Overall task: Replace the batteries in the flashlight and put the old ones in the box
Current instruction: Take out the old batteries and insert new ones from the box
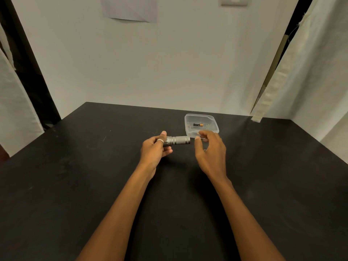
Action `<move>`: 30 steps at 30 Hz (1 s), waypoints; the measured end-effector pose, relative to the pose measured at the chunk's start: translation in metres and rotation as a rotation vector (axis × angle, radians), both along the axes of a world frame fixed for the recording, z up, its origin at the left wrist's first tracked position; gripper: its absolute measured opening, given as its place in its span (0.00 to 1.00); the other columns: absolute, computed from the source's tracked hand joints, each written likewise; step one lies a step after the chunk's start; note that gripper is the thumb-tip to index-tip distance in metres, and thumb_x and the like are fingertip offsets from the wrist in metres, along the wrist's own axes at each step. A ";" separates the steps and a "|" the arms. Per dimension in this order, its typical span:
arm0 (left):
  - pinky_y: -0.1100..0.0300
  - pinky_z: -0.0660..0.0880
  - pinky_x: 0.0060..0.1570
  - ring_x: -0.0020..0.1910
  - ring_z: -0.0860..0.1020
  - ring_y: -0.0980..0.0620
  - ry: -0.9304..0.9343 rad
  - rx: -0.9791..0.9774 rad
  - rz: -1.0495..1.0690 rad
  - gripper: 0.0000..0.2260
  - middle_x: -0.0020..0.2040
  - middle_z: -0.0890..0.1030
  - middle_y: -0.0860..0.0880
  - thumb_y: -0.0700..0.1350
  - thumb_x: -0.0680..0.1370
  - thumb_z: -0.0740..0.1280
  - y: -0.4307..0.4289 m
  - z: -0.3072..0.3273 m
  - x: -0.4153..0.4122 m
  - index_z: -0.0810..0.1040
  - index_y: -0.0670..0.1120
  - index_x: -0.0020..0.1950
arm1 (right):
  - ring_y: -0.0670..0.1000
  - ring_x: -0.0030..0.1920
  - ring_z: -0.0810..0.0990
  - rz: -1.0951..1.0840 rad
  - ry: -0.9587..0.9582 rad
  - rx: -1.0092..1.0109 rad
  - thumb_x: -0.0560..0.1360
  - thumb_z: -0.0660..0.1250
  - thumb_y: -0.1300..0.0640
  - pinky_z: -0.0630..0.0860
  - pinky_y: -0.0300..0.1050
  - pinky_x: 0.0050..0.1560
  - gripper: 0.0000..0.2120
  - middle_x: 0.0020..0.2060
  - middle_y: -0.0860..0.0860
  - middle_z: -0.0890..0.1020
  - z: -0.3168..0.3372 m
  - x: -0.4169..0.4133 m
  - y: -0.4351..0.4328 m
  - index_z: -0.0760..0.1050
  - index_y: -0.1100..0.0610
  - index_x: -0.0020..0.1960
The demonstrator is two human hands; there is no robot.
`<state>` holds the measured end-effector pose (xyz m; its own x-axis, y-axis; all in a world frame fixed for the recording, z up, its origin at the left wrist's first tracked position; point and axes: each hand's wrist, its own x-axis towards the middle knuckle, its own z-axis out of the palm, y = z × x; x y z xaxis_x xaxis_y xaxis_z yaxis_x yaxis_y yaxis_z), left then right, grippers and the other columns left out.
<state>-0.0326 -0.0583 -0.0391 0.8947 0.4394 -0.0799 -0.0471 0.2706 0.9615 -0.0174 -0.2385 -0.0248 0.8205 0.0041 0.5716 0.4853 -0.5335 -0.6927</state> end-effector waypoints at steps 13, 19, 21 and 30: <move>0.61 0.81 0.42 0.41 0.82 0.54 -0.099 -0.052 0.006 0.12 0.51 0.85 0.44 0.52 0.78 0.73 -0.002 0.007 -0.007 0.84 0.45 0.56 | 0.48 0.46 0.87 0.339 0.444 0.494 0.80 0.70 0.63 0.82 0.38 0.45 0.11 0.49 0.53 0.87 -0.001 0.000 0.012 0.80 0.58 0.62; 0.60 0.81 0.49 0.58 0.84 0.51 -0.341 -0.137 -0.036 0.24 0.56 0.87 0.51 0.48 0.71 0.78 -0.003 0.016 -0.013 0.80 0.47 0.66 | 0.55 0.54 0.88 0.578 0.792 0.909 0.78 0.69 0.71 0.83 0.40 0.51 0.12 0.50 0.57 0.88 0.001 -0.002 0.013 0.81 0.64 0.59; 0.59 0.81 0.50 0.60 0.83 0.51 -0.361 -0.129 -0.048 0.24 0.58 0.86 0.52 0.47 0.71 0.78 -0.003 0.017 -0.014 0.80 0.48 0.66 | 0.56 0.55 0.88 0.615 0.844 0.926 0.77 0.70 0.72 0.83 0.39 0.50 0.12 0.51 0.58 0.88 0.000 -0.003 0.015 0.81 0.65 0.59; 0.57 0.82 0.49 0.59 0.84 0.51 -0.371 -0.003 -0.052 0.24 0.56 0.86 0.49 0.42 0.77 0.75 -0.003 0.014 -0.013 0.76 0.57 0.70 | 0.57 0.53 0.88 0.595 0.835 1.084 0.71 0.75 0.68 0.84 0.39 0.47 0.16 0.53 0.61 0.87 0.002 0.000 0.008 0.81 0.68 0.58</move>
<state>-0.0460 -0.0614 -0.0251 0.8844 0.3928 0.2523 -0.3778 0.2849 0.8810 -0.0171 -0.2301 -0.0227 0.9349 0.3387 -0.1057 -0.2848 0.5385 -0.7930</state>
